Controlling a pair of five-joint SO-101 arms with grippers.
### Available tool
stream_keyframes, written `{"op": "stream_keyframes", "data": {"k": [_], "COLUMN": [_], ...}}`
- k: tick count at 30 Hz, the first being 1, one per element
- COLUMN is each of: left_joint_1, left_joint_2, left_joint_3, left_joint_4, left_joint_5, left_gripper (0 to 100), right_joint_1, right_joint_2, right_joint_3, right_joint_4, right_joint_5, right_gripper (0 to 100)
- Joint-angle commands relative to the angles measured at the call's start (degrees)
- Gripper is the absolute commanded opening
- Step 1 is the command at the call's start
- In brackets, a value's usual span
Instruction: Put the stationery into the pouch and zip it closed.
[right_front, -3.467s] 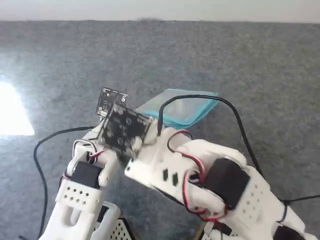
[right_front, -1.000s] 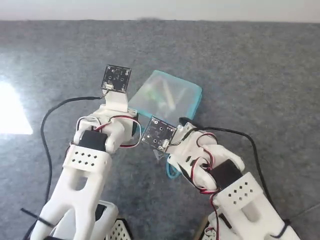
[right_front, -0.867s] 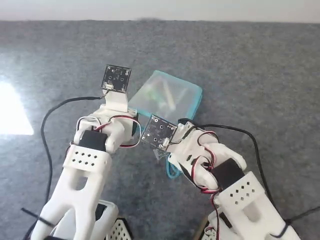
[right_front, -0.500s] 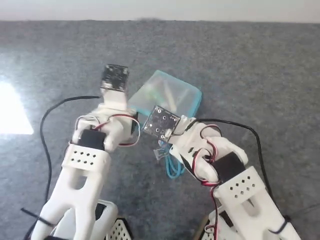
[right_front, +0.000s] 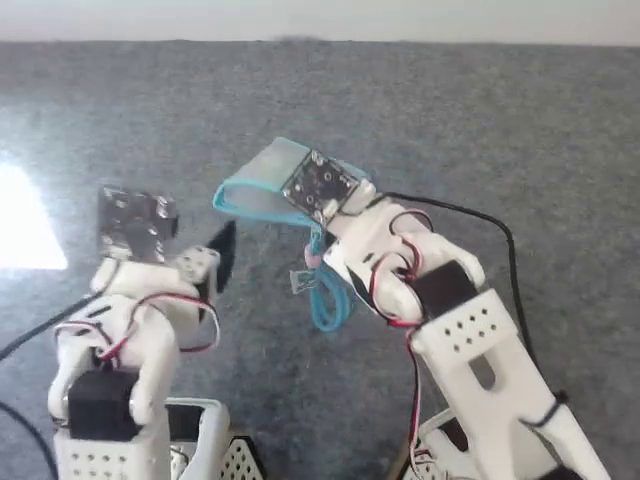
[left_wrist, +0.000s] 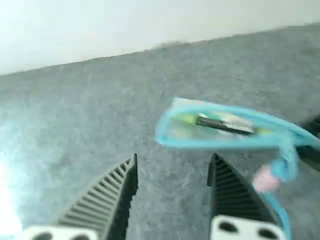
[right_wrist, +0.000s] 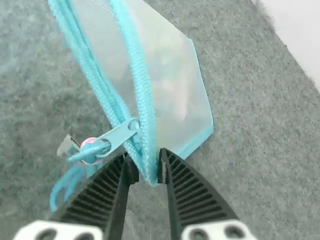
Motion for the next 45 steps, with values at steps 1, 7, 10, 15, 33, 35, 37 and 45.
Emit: {"op": "stream_keyframes", "data": {"k": [1, 7, 10, 15, 33, 35, 37, 45], "left_joint_1": [3.6, 11.08, 11.78, 11.87, 16.7, 16.09, 16.44, 16.44], "left_joint_2": [-1.23, 0.44, 2.46, 4.92, 5.36, 5.36, 5.36, 5.36], "left_joint_3": [-0.48, 7.69, 11.91, 17.54, 20.44, 21.05, 21.32, 21.49], "left_joint_4": [0.62, -3.87, -8.7, -16.7, -23.82, -24.44, -24.44, -26.02], "left_joint_5": [-2.11, -4.66, -4.04, 0.18, 4.84, 4.84, 4.84, 5.1], "left_gripper": [22, 22, 22, 22, 26, 26, 26, 26], "right_joint_1": [1.1, 0.84, 1.1, 0.66, -0.22, -0.22, -0.22, -5.85], "right_joint_2": [3.65, 5.32, 5.41, 5.32, 4.97, 3.3, 0.57, -4.09], "right_joint_3": [-5.1, -7.21, -10.81, -14.86, -16.35, -16.26, -16.26, -15.82], "right_joint_4": [-0.31, 0.13, 3.21, 6.29, 10.86, 11.91, 12.7, 15.16], "right_joint_5": [-3.16, -6.95, -7.47, -7.91, -9.49, -9.49, -9.49, -9.23], "right_gripper": [0.8, 0.8, 0.8, 0.8, 0.8, 0.8, 0.8, 0.8]}}
